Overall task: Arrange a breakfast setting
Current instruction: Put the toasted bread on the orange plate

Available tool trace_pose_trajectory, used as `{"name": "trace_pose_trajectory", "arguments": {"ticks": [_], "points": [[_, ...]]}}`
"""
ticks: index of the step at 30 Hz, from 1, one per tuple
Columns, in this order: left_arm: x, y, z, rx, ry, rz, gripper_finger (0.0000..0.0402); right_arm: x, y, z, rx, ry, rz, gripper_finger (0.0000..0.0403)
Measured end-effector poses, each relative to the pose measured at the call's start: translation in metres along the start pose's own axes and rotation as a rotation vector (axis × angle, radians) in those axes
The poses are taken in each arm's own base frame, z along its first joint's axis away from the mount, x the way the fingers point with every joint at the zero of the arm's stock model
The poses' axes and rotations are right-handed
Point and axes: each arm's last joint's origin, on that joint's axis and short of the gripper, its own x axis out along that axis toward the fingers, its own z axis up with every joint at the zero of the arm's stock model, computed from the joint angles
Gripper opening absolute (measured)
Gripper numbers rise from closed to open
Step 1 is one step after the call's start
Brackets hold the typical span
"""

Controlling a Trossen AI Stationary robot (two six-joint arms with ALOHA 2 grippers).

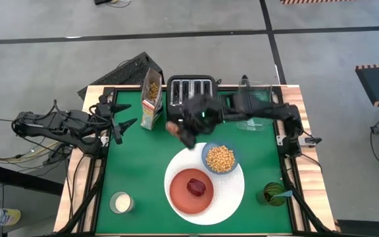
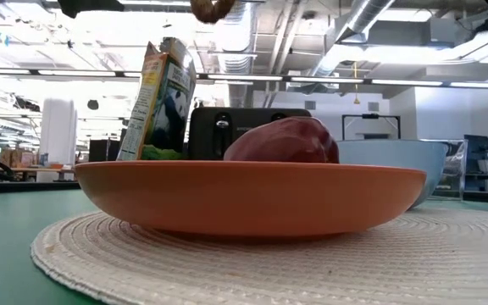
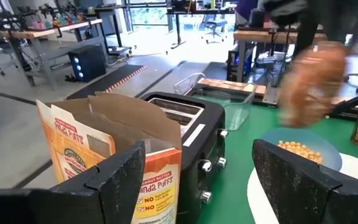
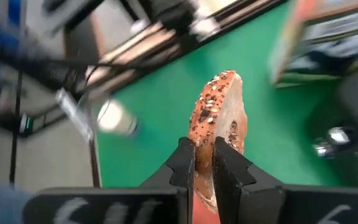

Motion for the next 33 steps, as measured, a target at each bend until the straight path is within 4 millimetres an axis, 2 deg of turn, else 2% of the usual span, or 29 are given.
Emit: {"name": "trace_pose_trajectory", "arguments": {"ticks": [6, 11, 20, 25, 29, 33], "points": [[0.000, 0.000, 0.000, -0.001, 0.000, 0.000, 0.0283, 0.003, 0.046, -0.037, -0.204, 0.063, 0.022, 0.0055], [0.000, 0.000, 0.000, -0.001, 0.000, 0.000, 0.0283, 0.008, 0.070, -0.066, -0.302, 0.072, -0.029, 0.0055], [0.000, 0.000, -0.001, -0.066, 0.013, -0.001, 0.0283, 0.041, 0.109, -0.129, -0.484, 0.056, 0.027, 0.0055], [0.000, -0.001, -0.001, -0.112, 0.017, -0.026, 0.0283, 0.052, 0.122, -0.158, -0.520, 0.050, 0.063, 0.0055], [0.000, -0.001, -0.001, -0.148, 0.018, -0.030, 0.0283, 0.066, 0.123, -0.179, -0.536, 0.051, 0.083, 0.0055], [0.000, -0.001, -0.001, -0.173, 0.020, -0.035, 0.0283, 0.076, 0.121, -0.191, -0.533, 0.045, 0.098, 0.0055]]}}
